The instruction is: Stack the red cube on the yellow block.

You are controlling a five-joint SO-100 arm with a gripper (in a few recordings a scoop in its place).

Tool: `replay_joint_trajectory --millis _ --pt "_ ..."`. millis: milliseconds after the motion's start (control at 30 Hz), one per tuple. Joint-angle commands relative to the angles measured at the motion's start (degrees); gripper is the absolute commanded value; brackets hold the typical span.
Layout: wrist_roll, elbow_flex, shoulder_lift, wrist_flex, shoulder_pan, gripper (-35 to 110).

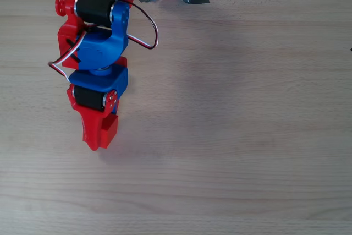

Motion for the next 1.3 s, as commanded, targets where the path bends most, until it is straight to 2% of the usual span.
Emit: replay_joint_trajectory --millis 0,300,533,967,1267 --pt "0.9 -5.3 9.1 1.3 -0.1 0" --pt "1.1 -11.4 12.4 0.8 -1.8 0" --pt "1.7 -17.6 15.3 5.1 -1.7 0" --pt "3.0 -25.0 24.3 27.2 1.2 0" --pt "2.2 -22.8 25.6 35.1 3.9 0"
